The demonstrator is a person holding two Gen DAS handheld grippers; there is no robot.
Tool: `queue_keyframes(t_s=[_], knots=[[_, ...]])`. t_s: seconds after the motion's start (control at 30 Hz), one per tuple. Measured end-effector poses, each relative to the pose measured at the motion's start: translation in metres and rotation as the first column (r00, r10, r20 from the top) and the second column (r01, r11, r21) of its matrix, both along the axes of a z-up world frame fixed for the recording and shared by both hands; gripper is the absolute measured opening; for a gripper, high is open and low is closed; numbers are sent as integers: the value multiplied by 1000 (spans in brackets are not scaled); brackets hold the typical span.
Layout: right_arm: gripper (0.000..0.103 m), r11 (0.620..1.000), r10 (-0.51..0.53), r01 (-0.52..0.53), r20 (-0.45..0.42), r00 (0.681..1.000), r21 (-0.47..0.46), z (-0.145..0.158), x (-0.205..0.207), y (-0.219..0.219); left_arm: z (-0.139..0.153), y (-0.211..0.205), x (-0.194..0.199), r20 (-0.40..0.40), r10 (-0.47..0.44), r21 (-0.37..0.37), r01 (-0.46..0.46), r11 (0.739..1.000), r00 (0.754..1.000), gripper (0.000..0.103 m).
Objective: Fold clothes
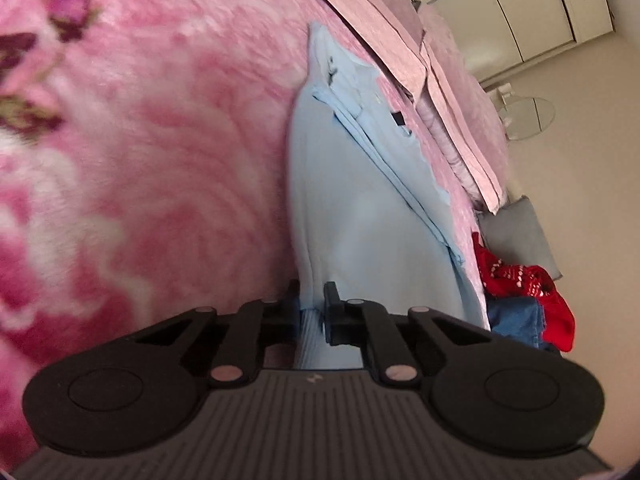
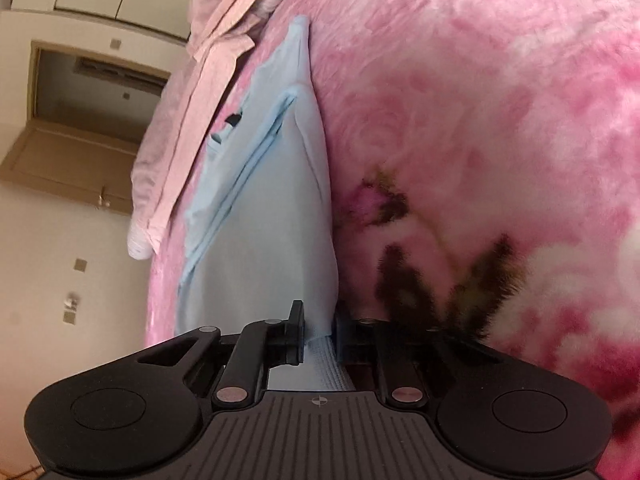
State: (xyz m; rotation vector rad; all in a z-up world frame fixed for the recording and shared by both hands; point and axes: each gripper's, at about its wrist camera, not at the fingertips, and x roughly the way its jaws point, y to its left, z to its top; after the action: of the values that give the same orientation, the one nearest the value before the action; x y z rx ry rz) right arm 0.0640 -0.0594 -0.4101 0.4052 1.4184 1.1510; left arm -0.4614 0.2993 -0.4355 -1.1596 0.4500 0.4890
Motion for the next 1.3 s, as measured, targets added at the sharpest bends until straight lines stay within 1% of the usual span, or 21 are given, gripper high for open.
queue_keyframes(t_s=[0.07, 0.17, 0.3, 0.4, 0.53, 0.73, 0.87, 0.97, 1.03, 1.17, 1.3], knots=[[10, 1000, -12, 12, 16, 1000, -4, 4, -3, -7, 1, -4, -6, 14, 16, -2, -16, 1000, 1000, 7], [9, 1000, -24, 24, 28, 999, 5, 13, -7, -13, 9, -13, -10, 21, 25, 19, -25, 1000, 999, 7], [8, 998, -38, 36, 45, 998, 47, 36, -16, -23, 26, -29, -24, 45, 29, 44, -31, 999, 999, 7], [8, 997, -32, 28, 61, 998, 68, 55, -26, -38, 36, -49, -43, 59, 31, 41, -34, 999, 998, 7], [9, 996, -38, 33, 50, 998, 82, 66, -48, -73, 43, -91, -74, 85, 40, 25, -43, 999, 996, 7], [9, 997, -50, 48, 19, 999, 65, 69, -89, -145, 36, -163, -124, 89, 79, -32, -76, 997, 993, 7], [9, 998, -28, 27, 19, 999, 54, 77, -113, -184, 44, -198, -149, 83, 73, -32, -71, 997, 994, 7], [9, 999, -9, 8, 16, 1000, 40, 82, -127, -208, 50, -211, -156, 81, 71, -30, -68, 997, 994, 7], [9, 1000, -2, 2, 14, 1000, 29, 82, -130, -214, 54, -218, -160, 80, 69, -30, -67, 997, 994, 7], [9, 1000, 2, -2, 8, 1000, 22, 88, -129, -216, 62, -216, -155, 99, 68, -26, -65, 998, 993, 7], [9, 998, 16, -16, 11, 1000, 60, 106, -118, -203, 79, -200, -146, 161, 61, -3, -61, 998, 985, 7]])
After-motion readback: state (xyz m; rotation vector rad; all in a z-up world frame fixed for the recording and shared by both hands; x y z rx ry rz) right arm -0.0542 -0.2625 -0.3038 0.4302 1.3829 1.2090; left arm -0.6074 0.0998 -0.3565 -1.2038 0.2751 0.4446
